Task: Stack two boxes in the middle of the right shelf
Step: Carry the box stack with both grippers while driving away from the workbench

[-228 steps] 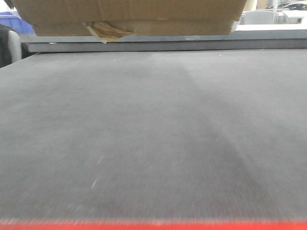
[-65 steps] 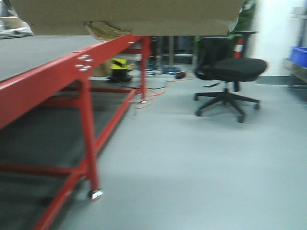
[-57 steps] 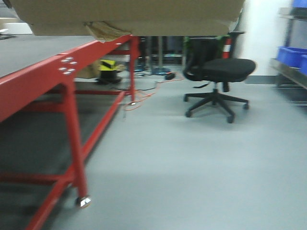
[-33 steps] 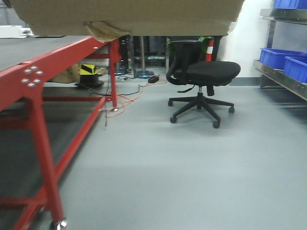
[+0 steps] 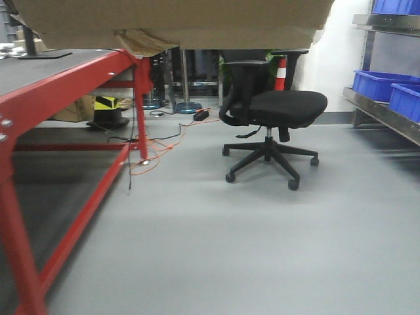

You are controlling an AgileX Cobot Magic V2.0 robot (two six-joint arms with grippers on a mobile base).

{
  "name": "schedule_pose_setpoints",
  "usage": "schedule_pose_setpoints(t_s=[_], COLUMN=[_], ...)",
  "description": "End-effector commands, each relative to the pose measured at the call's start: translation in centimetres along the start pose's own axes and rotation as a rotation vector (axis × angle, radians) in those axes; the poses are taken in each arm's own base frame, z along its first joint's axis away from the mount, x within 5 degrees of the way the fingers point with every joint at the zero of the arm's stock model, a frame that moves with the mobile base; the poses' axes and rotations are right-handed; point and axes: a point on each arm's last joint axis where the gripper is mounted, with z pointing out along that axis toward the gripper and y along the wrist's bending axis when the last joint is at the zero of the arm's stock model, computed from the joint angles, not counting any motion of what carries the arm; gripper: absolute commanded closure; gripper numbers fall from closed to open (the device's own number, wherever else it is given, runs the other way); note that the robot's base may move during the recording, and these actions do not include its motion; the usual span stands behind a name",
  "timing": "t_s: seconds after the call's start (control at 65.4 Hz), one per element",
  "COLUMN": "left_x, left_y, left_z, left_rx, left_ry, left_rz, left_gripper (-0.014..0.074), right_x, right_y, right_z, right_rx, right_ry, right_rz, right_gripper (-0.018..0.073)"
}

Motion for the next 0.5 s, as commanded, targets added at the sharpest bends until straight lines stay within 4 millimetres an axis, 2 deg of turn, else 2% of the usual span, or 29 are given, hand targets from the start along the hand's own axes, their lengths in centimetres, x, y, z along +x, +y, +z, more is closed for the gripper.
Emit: schedule_pose_setpoints(t_s=[0.0, 0.489], left_x=[-0.86, -0.86], left_y=[0.31, 0.31], left_z=[-0.76, -0.76], left_rx=[0.003, 0.003], left_ry=[-0.064, -0.064], left_rz=[-0.003, -0.003], left_gripper=[0.0708, 0.0708], right_x=[-0.93, -0.93], right_y=[-0.51, -0.51], right_z=[-0.82, -0.82], right_rx=[0.012, 0.012], right_ry=[-0.061, -0.061], right_rz=[-0.010, -0.010], right_gripper=[0.0712, 0.0712])
